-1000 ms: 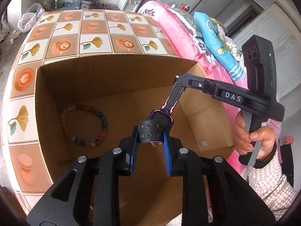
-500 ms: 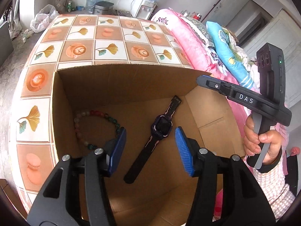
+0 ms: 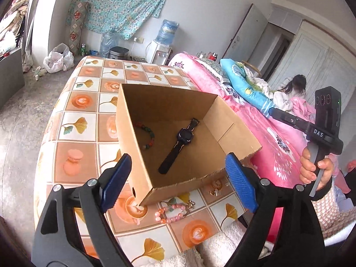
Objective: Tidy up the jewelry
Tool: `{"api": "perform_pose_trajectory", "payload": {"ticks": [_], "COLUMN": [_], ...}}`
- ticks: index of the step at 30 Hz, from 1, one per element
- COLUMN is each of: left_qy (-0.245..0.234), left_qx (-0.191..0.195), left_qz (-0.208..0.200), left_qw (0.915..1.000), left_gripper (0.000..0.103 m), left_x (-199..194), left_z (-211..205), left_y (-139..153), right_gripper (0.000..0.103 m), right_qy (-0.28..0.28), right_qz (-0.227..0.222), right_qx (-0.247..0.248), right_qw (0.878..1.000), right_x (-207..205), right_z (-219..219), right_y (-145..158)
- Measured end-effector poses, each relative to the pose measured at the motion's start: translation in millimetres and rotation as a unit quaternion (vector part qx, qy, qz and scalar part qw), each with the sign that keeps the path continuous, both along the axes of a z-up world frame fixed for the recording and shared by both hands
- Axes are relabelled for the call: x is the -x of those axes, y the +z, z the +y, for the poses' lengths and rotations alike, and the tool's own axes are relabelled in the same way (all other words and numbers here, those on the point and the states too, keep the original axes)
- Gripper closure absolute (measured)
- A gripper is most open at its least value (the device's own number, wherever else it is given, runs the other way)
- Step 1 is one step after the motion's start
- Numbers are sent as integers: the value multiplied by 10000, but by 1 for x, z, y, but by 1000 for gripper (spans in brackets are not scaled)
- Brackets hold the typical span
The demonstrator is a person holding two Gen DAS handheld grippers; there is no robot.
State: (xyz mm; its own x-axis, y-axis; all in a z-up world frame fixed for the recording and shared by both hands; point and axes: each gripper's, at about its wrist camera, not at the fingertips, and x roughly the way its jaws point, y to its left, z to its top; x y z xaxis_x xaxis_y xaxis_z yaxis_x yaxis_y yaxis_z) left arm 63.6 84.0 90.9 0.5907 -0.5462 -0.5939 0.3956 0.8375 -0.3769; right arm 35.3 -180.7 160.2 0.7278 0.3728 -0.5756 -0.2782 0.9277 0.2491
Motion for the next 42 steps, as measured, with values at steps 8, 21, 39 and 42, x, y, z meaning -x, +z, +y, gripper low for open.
{"api": "perform_pose_trajectory", "payload": {"ticks": [8, 21, 39, 42], "left_qy": [430, 716, 673, 707], "left_qx": [-902, -2075, -2411, -2402], "left_qz": [767, 919, 959, 1002], "left_qw": [9920, 9713, 9634, 9629], "left_gripper": [19, 16, 8, 7], "left_x": [30, 32, 25, 23], "left_z": [10, -4, -18, -19], "left_y": [-74, -127, -129, -129], "right_gripper": [35, 31, 6, 6], "right_qy": [-364, -1299, -1427, -1363], "right_qz": [1040, 2418, 2073, 1985], "right_qx": [236, 1190, 1436, 1447], "right_qw": [9936, 9542, 9571, 9597], "right_x": [45, 34, 37, 40], "right_z": [21, 21, 26, 25], "right_y": [-77, -172, -187, -188]}}
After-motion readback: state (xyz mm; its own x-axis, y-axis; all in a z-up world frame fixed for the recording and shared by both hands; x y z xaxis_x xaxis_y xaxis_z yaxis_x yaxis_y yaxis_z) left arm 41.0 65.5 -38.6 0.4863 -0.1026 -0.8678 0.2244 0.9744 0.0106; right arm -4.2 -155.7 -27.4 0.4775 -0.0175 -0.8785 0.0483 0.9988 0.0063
